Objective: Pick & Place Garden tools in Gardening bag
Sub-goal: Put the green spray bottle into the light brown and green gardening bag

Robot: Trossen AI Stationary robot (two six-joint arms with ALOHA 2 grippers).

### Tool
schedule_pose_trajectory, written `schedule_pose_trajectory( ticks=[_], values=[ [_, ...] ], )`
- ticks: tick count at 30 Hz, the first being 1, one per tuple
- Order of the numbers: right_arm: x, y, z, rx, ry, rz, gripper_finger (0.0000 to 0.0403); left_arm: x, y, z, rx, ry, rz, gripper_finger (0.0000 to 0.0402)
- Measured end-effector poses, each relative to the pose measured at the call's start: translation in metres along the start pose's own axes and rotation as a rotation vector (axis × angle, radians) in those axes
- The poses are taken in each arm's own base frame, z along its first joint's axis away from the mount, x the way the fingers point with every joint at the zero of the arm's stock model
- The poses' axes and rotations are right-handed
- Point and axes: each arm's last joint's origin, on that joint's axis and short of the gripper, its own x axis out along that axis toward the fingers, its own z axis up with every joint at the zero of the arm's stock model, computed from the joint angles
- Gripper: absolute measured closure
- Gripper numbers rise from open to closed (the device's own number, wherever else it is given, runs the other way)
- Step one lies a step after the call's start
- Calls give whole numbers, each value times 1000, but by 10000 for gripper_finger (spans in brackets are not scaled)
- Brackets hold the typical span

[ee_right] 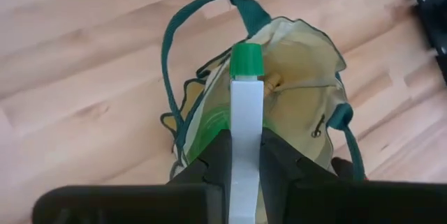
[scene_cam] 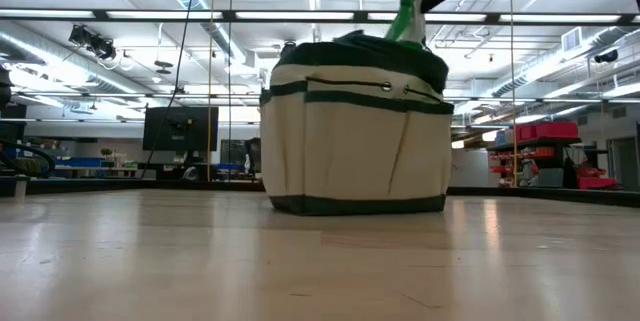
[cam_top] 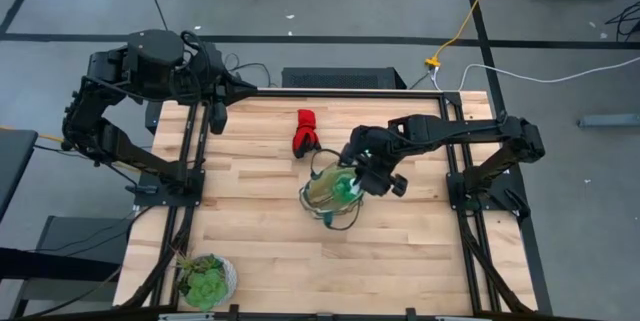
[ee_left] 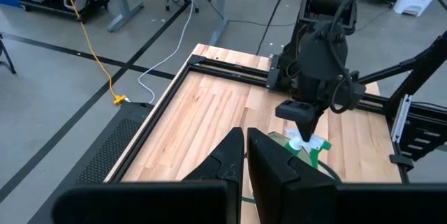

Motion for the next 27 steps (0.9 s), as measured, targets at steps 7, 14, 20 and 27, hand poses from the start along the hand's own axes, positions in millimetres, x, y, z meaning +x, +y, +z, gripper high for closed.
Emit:
schedule_pose_trajectory(
  ticks=[7, 14, 20, 27],
  values=[
    [0, 3, -1, -20, 14, 29, 352, 0, 0, 0, -19, 0, 0, 376],
    [0, 3, -2, 93, 20, 35, 349, 0, 0, 0, -26, 0, -1, 376],
    [0, 3, -2, 178, 22, 32, 334, 0, 0, 0, -46, 0, 0, 376],
    [0, 3, -3, 245, 22, 27, 285, 0, 0, 0, -46, 0, -1, 376]
  ],
)
